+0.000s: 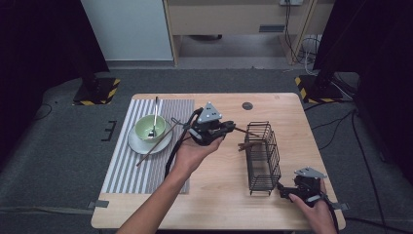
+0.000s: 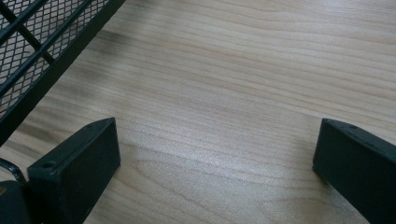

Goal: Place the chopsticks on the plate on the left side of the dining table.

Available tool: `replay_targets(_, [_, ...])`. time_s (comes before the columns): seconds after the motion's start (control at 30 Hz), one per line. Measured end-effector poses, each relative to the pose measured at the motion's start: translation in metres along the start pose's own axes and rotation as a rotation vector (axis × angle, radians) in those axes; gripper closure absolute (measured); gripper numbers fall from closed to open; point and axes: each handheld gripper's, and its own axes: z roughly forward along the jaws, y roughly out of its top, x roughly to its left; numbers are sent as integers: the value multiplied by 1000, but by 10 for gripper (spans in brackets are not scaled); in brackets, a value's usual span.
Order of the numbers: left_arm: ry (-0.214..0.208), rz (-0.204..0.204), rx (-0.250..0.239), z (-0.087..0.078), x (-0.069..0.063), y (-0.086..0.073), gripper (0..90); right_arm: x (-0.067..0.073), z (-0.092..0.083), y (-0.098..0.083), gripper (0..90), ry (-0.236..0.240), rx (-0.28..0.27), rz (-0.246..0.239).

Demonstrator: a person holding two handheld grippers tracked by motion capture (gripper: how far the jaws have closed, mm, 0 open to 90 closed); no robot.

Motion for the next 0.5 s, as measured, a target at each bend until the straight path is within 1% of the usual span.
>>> replay_targets(0.03, [-1,6,-2,-2,1,0,833,0,0,0,8,0,0,0])
replay_targets(0.13, [-2,6,-6,-3,2,1,833,0,0,0,8,0,0,0])
replay_targets(0.4, [-26,11,-23,-12,5,1,833,0,0,0,8,0,0,0])
replay_targets(0.5, [-34,10,-38,-17,5,1,833,0,0,0,8,0,0,0])
